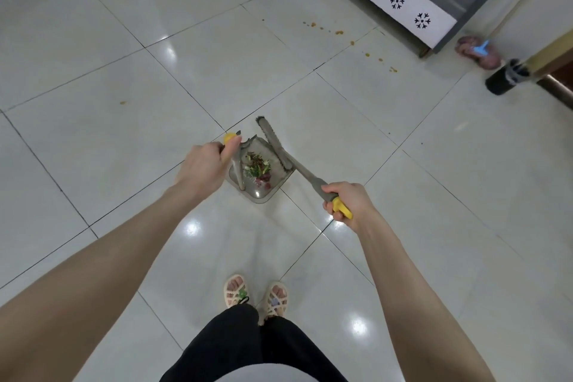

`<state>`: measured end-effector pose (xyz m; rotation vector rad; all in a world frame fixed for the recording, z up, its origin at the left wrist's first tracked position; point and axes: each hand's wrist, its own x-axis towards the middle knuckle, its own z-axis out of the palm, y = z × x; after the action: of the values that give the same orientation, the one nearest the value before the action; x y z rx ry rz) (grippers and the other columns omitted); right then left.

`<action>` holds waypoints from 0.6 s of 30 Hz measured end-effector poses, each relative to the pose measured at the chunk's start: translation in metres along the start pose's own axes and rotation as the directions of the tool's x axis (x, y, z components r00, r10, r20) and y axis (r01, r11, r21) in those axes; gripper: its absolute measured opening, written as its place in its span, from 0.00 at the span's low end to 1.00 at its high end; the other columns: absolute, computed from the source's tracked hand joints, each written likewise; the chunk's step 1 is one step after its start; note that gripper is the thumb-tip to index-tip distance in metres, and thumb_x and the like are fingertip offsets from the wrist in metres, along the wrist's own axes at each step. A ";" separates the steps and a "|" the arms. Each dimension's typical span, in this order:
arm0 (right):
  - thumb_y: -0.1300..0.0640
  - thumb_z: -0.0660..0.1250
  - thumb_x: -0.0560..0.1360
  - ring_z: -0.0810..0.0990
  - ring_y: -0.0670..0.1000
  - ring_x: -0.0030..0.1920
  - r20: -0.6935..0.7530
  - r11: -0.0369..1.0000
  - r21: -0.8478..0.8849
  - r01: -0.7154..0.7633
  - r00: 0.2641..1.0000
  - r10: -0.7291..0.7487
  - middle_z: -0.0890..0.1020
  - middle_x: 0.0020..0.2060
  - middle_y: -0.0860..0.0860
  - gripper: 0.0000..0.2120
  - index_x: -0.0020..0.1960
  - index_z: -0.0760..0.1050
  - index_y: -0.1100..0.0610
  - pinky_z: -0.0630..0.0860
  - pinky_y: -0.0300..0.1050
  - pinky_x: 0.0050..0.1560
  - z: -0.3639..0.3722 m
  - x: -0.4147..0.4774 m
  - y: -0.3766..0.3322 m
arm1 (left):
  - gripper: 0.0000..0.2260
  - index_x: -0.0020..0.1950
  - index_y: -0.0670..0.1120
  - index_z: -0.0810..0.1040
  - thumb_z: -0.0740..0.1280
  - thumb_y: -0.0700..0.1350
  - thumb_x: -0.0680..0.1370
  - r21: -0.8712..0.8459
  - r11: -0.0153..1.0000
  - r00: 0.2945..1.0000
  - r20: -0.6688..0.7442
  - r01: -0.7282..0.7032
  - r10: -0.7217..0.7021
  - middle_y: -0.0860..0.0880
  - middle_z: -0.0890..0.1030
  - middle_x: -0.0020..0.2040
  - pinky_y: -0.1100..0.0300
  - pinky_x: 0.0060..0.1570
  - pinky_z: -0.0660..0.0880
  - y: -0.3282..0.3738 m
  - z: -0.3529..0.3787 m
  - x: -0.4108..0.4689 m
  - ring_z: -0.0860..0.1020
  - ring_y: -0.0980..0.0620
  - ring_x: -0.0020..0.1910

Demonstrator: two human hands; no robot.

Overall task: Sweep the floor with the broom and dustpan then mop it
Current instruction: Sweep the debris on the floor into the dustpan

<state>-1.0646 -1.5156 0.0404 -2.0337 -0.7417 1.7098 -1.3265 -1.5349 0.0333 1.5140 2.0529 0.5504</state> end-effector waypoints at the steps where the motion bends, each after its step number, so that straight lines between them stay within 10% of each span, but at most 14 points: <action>1: 0.65 0.65 0.74 0.70 0.51 0.26 -0.004 1.000 0.011 -0.004 1.000 0.004 0.70 0.32 0.56 0.03 0.44 0.71 0.63 0.58 0.33 0.18 0.000 0.001 -0.001 | 0.32 0.39 0.37 0.75 0.49 0.63 0.79 0.000 1.000 1.000 0.007 -0.006 0.006 0.42 0.76 0.34 0.54 0.40 0.68 0.002 0.001 0.002 0.73 0.41 0.38; 18: 0.65 0.67 0.73 0.70 0.48 0.19 -0.087 0.983 0.183 -0.021 0.996 0.037 0.72 0.30 0.56 0.04 0.41 0.72 0.63 0.60 0.34 0.18 -0.040 0.016 -0.020 | 0.34 0.37 0.38 0.76 0.47 0.65 0.78 -0.001 0.982 0.977 0.105 -0.189 0.188 0.41 0.79 0.36 0.51 0.43 0.72 0.068 0.025 0.061 0.75 0.42 0.39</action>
<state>-1.0266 -1.4878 0.0471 -1.9893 -0.5094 1.6253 -1.2751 -1.4563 0.0445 1.7174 1.8471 0.5224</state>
